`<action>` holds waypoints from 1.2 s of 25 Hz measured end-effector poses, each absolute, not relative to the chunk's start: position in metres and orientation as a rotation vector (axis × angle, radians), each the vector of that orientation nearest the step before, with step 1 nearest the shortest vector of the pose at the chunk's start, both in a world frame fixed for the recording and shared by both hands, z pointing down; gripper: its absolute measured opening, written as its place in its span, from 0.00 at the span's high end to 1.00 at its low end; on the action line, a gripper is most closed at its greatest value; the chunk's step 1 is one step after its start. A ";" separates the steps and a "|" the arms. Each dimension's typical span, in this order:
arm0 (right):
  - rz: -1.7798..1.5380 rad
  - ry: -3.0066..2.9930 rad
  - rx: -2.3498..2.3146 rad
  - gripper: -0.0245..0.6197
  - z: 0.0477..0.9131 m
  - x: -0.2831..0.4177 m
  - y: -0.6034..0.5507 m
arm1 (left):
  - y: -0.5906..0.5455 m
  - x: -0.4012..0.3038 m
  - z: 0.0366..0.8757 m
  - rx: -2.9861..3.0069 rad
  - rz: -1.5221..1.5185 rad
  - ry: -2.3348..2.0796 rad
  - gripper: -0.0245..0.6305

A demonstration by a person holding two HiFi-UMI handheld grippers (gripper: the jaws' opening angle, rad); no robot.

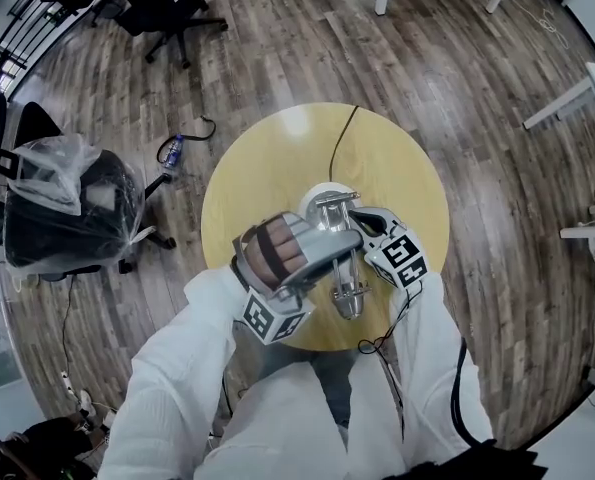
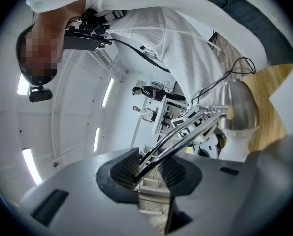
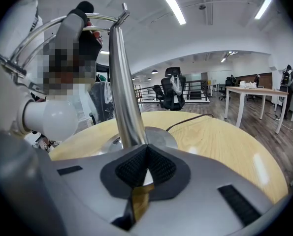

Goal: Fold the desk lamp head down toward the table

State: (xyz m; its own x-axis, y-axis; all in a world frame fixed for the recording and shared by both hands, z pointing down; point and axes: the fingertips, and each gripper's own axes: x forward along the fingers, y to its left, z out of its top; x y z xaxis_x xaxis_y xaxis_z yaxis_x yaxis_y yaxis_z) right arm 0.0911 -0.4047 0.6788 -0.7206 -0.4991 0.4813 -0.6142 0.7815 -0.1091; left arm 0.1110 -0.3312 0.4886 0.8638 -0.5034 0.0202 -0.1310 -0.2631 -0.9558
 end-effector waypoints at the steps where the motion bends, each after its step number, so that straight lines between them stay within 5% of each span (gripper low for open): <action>1: 0.363 -2.541 0.838 0.94 0.679 0.091 -0.404 | -0.331 0.111 0.489 -1.786 -0.373 0.488 0.80; 30: 0.350 -2.537 0.868 0.94 0.679 0.095 -0.406 | -0.340 0.113 0.495 -1.353 -0.278 0.445 0.87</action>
